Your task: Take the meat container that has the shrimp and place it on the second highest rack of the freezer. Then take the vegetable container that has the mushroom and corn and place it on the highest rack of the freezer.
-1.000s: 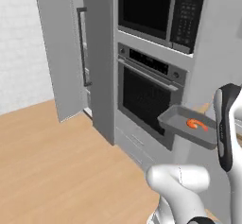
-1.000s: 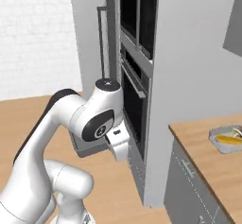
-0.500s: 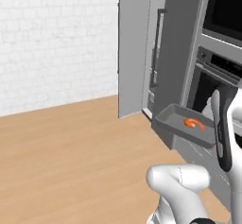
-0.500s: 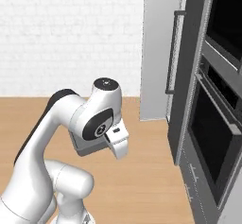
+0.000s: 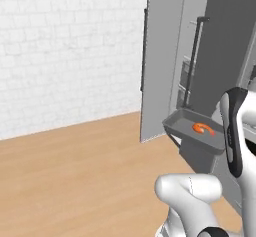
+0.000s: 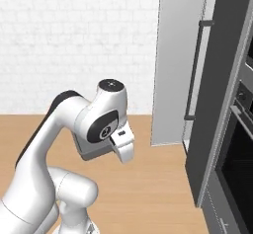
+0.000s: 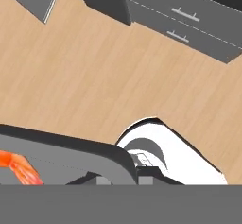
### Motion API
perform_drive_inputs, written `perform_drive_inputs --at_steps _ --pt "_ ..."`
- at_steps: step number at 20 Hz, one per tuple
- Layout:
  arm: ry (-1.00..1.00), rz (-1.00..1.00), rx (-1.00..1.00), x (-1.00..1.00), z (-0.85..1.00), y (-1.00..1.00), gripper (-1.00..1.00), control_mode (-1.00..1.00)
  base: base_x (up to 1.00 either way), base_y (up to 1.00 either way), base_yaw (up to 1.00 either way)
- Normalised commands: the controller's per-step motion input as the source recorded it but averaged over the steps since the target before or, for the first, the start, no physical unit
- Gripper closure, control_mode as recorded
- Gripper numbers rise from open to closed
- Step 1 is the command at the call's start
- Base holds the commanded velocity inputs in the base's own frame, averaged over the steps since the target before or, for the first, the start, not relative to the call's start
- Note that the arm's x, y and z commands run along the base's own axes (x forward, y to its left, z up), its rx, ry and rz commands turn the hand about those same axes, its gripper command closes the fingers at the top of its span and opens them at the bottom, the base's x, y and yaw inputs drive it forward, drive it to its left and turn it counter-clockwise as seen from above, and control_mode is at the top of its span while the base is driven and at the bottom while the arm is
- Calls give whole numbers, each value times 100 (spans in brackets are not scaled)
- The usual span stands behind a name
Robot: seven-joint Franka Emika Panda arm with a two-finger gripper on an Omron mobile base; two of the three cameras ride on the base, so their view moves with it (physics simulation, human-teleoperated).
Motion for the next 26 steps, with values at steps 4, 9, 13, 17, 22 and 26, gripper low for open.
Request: perform_drive_inputs --at_steps 4,9,13,17,22,26 --pt "0 0 0 0 0 0 100 100 100 38 -6" --pt "0 0 0 0 0 0 100 100 100 49 -47" --pt "0 0 0 0 0 0 100 100 100 69 -64" --pt "0 0 0 0 0 0 100 100 100 78 -63" --pt "0 0 0 0 0 0 100 100 87 79 -72" --pt "0 0 0 0 0 0 100 100 69 70 -76"
